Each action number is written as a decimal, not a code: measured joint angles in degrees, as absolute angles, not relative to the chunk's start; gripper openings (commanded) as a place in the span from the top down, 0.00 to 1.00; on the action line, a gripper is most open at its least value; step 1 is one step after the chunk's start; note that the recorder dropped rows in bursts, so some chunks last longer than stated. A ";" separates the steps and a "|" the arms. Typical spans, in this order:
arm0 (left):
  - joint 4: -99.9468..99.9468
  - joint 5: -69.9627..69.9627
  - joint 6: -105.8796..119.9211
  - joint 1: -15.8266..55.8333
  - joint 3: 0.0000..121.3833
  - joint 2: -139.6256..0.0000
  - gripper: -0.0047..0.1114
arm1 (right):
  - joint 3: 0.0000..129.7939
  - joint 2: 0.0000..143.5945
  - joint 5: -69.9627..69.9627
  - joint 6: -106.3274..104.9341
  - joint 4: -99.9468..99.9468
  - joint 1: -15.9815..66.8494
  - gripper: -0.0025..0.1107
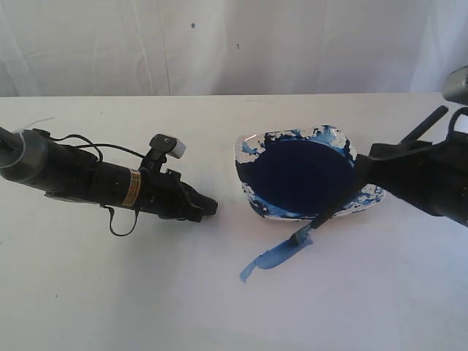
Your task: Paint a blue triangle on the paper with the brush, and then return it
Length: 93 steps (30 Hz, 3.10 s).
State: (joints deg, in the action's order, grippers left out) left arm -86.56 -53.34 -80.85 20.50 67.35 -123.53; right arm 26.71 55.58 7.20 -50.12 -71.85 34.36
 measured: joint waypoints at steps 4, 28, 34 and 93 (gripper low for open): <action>-86.56 -53.34 -80.85 20.50 67.35 -123.53 0.96 | 26.71 51.11 5.03 -50.12 -71.96 34.36 0.96; -86.56 -53.34 -80.85 20.50 67.35 -123.53 0.96 | 26.71 55.97 -4.97 -50.61 -72.18 34.36 0.96; -86.56 -53.34 -80.85 20.50 67.35 -123.53 0.96 | 26.71 56.01 -4.73 -50.61 -72.32 34.36 0.96; -86.56 -53.34 -80.85 20.50 67.35 -123.53 0.96 | 29.08 57.75 -5.92 -57.77 -79.16 34.36 0.96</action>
State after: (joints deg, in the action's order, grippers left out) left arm -86.56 -53.34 -80.85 20.50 67.35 -123.53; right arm 29.08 57.75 -5.92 -57.77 -79.16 34.36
